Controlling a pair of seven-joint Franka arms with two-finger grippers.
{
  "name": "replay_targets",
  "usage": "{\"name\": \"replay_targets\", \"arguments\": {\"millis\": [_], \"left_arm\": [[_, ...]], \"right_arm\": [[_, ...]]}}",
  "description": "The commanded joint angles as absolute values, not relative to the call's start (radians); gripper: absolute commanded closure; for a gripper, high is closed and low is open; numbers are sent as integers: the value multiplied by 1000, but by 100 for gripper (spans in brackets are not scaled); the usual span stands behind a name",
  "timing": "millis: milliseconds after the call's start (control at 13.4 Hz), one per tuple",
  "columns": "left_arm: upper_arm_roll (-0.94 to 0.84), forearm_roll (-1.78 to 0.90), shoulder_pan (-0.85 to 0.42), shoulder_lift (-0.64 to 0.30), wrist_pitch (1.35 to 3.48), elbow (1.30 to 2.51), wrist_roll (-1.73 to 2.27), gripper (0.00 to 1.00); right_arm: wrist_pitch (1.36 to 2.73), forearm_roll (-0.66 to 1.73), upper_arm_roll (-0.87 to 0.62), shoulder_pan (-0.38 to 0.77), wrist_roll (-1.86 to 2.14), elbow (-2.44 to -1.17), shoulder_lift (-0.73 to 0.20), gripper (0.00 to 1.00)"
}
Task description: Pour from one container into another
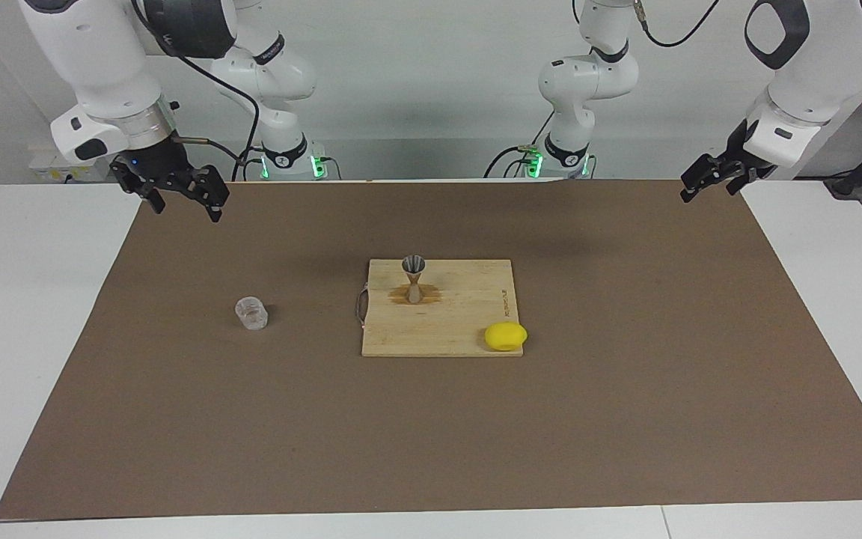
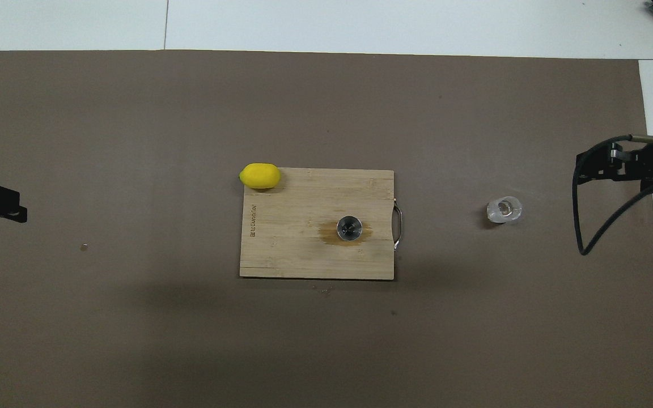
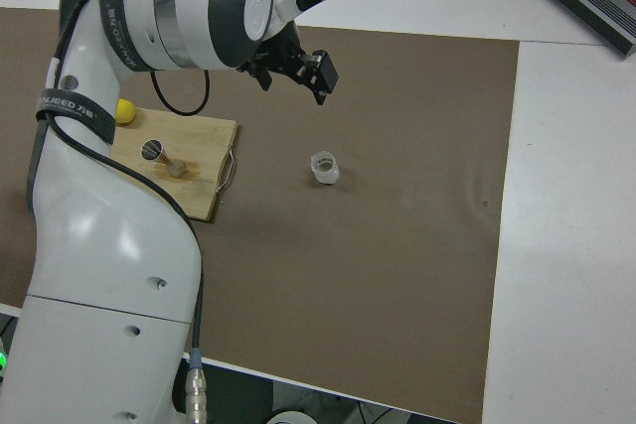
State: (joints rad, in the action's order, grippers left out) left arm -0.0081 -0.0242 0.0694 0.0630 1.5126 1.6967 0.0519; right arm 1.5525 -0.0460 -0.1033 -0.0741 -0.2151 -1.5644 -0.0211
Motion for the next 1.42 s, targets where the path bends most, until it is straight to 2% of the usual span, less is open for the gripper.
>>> {"name": "replay_targets", "arguments": {"millis": [0, 1343], "left_arm": [[5, -26, 49, 80, 1525, 1712, 67, 0], [5, -26, 48, 80, 1555, 1713, 69, 0]], "right_arm": [[1517, -51, -110, -83, -199, -1568, -14, 1], [1571, 2, -110, -86, -135, -1582, -8, 1]]}}
